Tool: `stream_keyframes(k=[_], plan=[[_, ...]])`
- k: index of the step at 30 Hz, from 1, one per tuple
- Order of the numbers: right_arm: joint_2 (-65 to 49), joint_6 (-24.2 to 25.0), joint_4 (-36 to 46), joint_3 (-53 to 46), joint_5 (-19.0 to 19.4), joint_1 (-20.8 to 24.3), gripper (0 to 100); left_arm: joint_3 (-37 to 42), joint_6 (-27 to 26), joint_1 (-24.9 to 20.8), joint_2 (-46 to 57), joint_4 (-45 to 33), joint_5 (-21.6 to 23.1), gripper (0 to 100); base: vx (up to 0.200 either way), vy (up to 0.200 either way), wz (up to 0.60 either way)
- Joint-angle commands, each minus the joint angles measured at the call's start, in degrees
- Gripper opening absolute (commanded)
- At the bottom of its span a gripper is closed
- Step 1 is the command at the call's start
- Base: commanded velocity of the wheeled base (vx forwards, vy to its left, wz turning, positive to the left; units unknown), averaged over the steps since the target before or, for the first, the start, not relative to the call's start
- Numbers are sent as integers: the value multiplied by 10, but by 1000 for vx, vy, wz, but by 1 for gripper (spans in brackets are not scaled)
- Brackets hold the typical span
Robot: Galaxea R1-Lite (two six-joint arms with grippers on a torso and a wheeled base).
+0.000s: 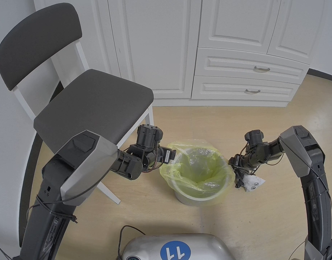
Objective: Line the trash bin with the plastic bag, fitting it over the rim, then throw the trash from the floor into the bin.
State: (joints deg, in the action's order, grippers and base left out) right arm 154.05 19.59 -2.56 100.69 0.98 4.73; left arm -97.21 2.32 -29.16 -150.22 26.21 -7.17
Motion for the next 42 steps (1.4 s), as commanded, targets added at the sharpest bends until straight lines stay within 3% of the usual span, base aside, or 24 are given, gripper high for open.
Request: stream_keyframes(k=[1, 12, 23, 32, 37, 38, 42], plan=[[-23, 1, -1, -14, 11, 2, 100, -48, 1, 23, -66, -6, -10, 100, 0, 0, 0], [-17, -1, -1, -13, 10, 2, 100, -174, 12, 46, -154, -78, -13, 100, 0, 0, 0], [-4, -11, 1, -14, 10, 5, 100, -174, 14, 53, -188, -78, 8, 100, 0, 0, 0], [-36, -10, 2, -30, 12, -3, 100, -174, 34, 48, -137, -85, 8, 100, 0, 0, 0], [-109, -13, 7, -65, 50, -16, 100, -55, 37, 44, -24, -116, 5, 100, 0, 0, 0], [-135, -25, 8, -80, 53, -20, 100, 4, 37, 41, 12, -113, 3, 100, 0, 0, 0], [-220, -71, 6, -147, 58, -25, 100, 98, 55, 36, 61, -78, 0, 100, 0, 0, 0]])
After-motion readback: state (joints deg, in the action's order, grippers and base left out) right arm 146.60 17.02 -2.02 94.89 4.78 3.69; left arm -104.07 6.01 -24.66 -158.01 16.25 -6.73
